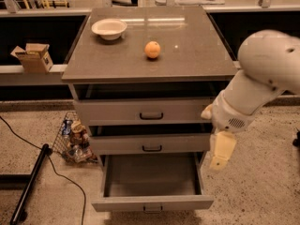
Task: Close bottom drawer
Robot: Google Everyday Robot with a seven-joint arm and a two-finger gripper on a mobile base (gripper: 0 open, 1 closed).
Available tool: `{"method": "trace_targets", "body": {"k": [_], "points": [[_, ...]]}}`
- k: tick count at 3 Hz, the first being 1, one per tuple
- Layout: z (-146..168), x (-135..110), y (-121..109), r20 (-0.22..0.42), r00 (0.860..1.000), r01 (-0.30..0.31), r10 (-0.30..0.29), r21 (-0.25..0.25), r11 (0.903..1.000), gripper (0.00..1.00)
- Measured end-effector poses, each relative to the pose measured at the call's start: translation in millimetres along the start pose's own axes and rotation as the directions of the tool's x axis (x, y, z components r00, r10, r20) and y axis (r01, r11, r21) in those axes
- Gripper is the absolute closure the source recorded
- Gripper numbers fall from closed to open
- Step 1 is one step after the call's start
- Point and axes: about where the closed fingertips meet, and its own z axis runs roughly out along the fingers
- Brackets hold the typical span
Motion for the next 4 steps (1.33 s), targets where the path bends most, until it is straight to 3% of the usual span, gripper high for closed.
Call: {"method": "trace_targets", "body": {"k": [1, 2, 3, 4], "points": [[61.0, 2.3, 9.3, 0.048, 0.998, -0.025, 0.029, -0.084, 0.9962, 0.00], [64.9, 2.1, 10.0, 0.043, 0.999, -0.022, 0.026, -0.087, 0.9960, 0.00], [96.7, 7.8, 6.1, 0.036, 0.999, -0.019, 0.022, -0.086, 0.9961, 0.00], [171.5, 16.2, 1.8, 0.091, 0.996, -0.005, 0.015, -0.111, 0.9938, 0.00]]}}
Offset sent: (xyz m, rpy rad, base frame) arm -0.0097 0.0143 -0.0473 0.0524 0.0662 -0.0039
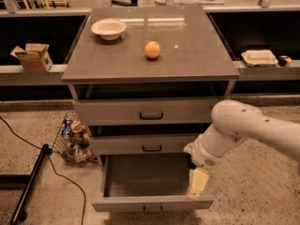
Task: Close bottom drawer
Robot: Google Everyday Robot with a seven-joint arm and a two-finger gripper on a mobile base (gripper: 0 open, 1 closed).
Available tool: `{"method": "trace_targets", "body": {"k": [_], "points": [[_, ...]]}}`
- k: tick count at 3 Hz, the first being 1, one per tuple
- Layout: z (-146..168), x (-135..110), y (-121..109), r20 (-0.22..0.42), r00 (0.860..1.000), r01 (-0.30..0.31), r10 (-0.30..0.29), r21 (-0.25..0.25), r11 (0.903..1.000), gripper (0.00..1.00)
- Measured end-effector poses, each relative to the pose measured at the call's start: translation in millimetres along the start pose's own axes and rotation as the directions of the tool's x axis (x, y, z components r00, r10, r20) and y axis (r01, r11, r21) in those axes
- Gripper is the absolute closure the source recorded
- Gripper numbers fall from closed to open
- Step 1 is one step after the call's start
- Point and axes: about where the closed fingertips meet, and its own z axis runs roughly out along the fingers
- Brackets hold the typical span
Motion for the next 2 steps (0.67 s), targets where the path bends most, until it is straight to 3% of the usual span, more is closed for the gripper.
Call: {"method": "trace_targets", "body": {"k": [1, 2], "points": [[72.2, 9.0, -11.1, 0.091, 0.996, 0.002, 0.001, -0.027, 0.9996, 0.00], [134.9, 16.5, -11.8, 0.188, 0.982, -0.008, 0.024, -0.087, 0.9962, 0.00]]}}
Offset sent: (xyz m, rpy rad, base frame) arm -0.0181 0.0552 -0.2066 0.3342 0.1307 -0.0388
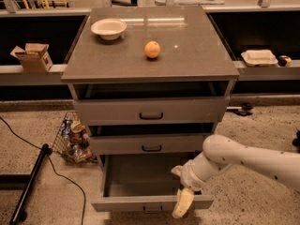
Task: Close bottom drawer
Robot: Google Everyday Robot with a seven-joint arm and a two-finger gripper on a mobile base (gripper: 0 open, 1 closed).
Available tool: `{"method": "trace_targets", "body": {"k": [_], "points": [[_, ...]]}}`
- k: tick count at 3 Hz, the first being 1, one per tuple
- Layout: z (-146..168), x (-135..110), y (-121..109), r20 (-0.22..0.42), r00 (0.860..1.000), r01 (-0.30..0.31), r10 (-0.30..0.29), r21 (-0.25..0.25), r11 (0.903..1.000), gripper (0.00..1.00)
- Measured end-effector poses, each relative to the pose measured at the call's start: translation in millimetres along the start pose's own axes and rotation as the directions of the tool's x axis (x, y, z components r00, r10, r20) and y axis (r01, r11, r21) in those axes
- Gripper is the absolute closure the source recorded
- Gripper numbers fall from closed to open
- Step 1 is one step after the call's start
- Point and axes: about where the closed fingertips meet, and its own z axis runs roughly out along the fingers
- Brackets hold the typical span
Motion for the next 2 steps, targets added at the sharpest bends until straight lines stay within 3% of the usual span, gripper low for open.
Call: {"method": "trace_targets", "body": {"k": [1, 2], "points": [[21.0, 8.9, 5.5, 0.013, 1.000, -0.015, 0.016, -0.040, 0.9991, 0.00], [21.0, 8.9, 5.5, 0.013, 1.000, -0.015, 0.016, -0.040, 0.9991, 0.00]]}}
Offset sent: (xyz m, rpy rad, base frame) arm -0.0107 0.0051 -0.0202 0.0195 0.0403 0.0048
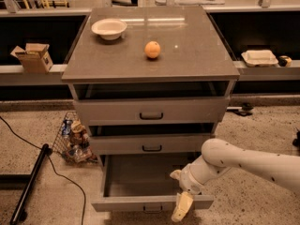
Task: Close bottom drawer
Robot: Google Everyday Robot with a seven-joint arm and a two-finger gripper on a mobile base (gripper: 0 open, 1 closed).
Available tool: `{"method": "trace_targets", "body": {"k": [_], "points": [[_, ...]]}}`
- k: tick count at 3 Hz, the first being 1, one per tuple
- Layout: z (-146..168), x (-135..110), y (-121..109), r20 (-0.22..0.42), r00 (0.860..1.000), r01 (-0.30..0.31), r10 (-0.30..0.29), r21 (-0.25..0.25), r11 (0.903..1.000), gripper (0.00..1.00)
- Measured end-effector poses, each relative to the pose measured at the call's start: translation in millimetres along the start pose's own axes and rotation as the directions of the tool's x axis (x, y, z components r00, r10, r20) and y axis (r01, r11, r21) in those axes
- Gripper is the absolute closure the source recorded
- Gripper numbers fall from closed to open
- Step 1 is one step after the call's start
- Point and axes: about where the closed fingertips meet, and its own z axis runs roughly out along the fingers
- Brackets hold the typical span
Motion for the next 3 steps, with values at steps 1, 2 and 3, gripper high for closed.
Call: {"method": "trace_targets", "body": {"k": [1, 2, 3], "points": [[32.7, 17.2, -13.3, -0.028, 1.000, 0.006, -0.007, -0.044, 0.9990, 0.00], [84.2, 54.6, -34.0, -0.030, 0.999, 0.040, -0.044, -0.113, 0.9928, 0.00], [128.5, 90.7, -41.7, -0.020, 0.995, 0.095, -0.100, -0.170, 0.9808, 0.18]]}}
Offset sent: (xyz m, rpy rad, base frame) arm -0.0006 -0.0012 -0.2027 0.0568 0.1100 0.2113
